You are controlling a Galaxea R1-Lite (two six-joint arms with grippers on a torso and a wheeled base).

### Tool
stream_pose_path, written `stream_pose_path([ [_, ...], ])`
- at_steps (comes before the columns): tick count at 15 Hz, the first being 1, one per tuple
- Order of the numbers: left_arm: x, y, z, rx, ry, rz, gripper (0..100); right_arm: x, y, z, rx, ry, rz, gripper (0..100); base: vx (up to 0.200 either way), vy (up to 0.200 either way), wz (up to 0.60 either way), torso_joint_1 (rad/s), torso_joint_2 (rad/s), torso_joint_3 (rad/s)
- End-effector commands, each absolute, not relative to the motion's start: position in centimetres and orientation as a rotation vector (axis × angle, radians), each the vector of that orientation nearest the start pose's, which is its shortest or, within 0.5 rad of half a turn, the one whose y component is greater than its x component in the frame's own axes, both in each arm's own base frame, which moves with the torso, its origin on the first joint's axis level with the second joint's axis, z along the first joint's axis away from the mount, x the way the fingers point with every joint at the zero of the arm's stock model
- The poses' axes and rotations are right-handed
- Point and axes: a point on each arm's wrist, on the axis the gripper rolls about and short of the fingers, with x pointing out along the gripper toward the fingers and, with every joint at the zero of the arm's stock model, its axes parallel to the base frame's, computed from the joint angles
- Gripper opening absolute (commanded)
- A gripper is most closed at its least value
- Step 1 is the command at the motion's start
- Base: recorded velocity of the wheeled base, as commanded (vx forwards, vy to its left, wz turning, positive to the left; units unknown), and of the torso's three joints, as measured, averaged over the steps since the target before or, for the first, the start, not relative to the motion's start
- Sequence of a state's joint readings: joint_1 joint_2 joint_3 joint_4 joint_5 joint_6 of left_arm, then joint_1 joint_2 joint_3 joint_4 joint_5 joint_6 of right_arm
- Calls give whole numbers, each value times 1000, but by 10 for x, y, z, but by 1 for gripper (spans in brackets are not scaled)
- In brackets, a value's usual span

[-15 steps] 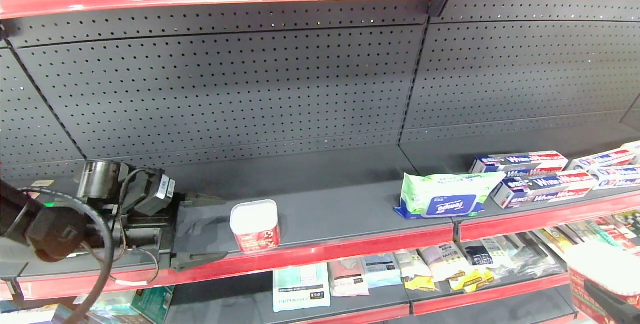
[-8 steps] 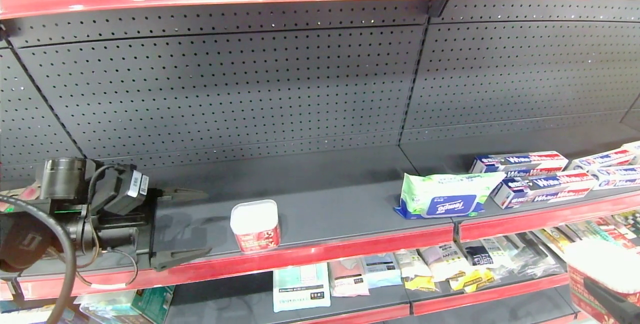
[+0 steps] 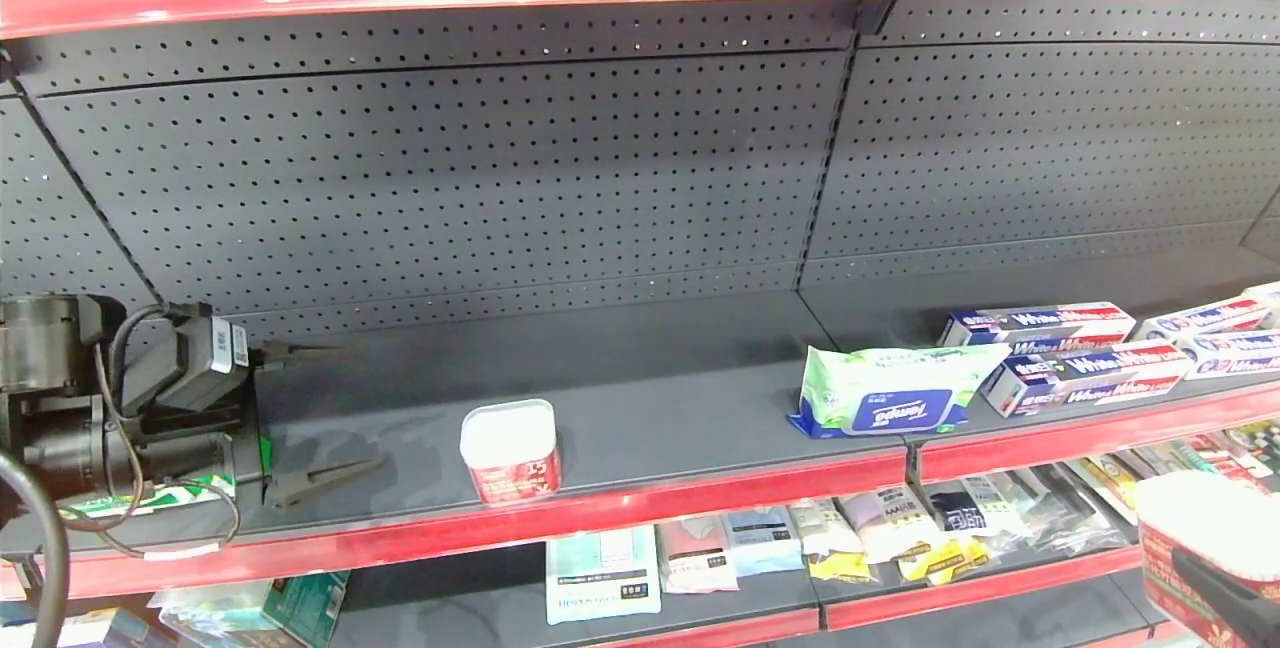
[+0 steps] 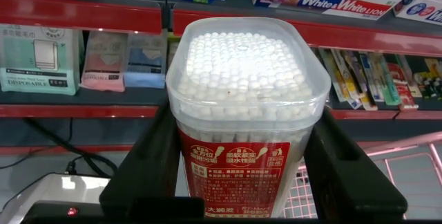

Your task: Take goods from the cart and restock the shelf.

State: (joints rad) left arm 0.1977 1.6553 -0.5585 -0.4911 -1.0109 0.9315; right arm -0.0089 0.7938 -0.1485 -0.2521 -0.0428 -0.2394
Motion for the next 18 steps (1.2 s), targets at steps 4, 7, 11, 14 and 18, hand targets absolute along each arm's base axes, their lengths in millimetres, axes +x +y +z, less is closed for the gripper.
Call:
stream_pose_path([
  [4, 259, 37, 138, 552, 75, -669, 100, 69, -2, 133, -232, 381, -7, 0, 0, 0, 0, 0, 0, 0],
  [7, 261, 39, 128, 550, 64, -487, 100, 67, -2, 135, -229, 362, -10, 0, 0, 0, 0, 0, 0, 0],
  [11, 254, 8, 125, 268, 49, -81, 100, 65, -1, 137, -216, 340, -13, 0, 0, 0, 0, 0, 0, 0],
  [14, 222, -21, 122, 108, 58, -40, 100, 64, -1, 141, -214, 317, -5, 0, 0, 0, 0, 0, 0, 0],
  [18, 166, -36, 124, 68, 66, -288, 100, 66, -1, 147, -211, 296, 7, 0, 0, 0, 0, 0, 0, 0],
])
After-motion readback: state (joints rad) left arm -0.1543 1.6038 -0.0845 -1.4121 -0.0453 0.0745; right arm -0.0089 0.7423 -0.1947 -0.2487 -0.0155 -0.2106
